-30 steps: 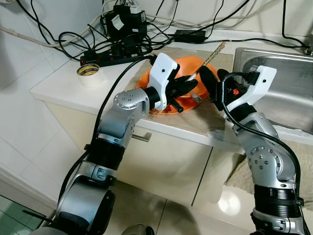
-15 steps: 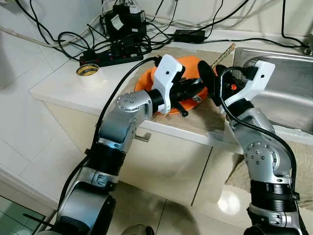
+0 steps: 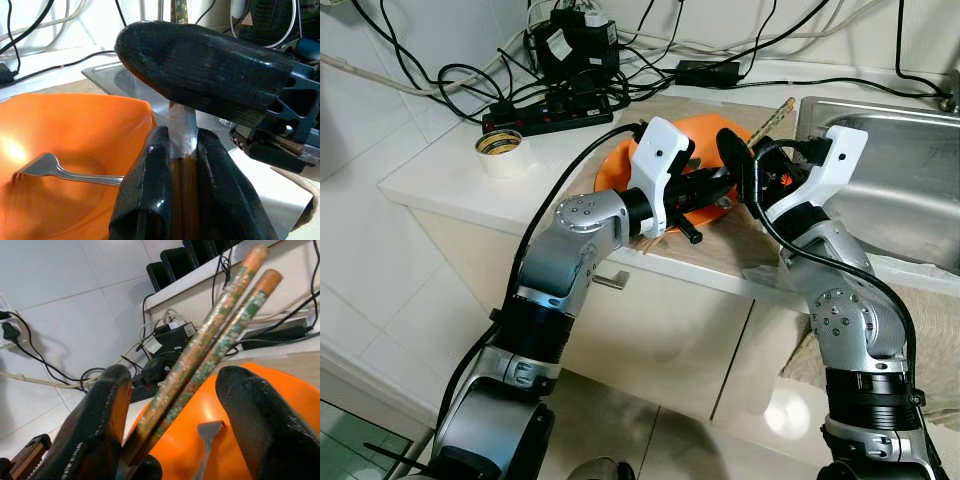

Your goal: Kitchen organization

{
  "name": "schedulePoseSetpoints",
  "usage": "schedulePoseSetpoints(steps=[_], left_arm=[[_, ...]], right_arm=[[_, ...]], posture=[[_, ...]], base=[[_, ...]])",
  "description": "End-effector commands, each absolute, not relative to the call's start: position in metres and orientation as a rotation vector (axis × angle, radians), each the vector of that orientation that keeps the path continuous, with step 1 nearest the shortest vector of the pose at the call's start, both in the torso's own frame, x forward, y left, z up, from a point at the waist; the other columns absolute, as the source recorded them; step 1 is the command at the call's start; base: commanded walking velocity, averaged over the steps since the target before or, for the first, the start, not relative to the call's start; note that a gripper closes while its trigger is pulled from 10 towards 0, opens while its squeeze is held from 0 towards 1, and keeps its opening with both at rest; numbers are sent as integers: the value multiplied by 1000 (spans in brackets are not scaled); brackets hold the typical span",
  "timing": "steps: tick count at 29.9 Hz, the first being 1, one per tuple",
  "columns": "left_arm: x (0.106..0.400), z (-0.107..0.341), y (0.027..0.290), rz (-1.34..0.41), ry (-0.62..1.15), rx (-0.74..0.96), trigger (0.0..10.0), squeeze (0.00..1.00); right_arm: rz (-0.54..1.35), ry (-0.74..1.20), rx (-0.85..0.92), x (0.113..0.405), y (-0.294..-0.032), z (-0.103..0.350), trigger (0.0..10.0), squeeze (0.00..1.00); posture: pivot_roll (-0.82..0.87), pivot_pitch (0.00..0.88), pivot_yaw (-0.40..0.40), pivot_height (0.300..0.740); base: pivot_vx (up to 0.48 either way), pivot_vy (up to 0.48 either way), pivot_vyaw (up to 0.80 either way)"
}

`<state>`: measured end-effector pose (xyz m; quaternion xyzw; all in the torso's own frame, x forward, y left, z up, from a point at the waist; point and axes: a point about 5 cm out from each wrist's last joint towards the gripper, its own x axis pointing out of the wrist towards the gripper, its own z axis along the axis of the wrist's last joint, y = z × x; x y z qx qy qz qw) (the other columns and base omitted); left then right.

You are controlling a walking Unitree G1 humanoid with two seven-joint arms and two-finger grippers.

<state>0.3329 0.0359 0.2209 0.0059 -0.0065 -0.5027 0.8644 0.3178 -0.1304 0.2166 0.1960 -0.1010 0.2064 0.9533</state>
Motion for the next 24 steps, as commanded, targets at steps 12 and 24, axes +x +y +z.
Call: schedulePoseSetpoints(steps=[12, 24], left_arm=[[320, 241, 26, -1137, -95, 1, 0, 0], [319, 243, 25, -1148, -100, 0, 0, 0]], right_arm=[[456, -117, 282, 319, -138, 204, 0, 0], [514, -46, 114, 326, -160, 198, 0, 0]], posture=[[-35, 0, 87, 740], [-34, 0, 85, 740]], base=[[0, 0, 0], [0, 0, 0]])
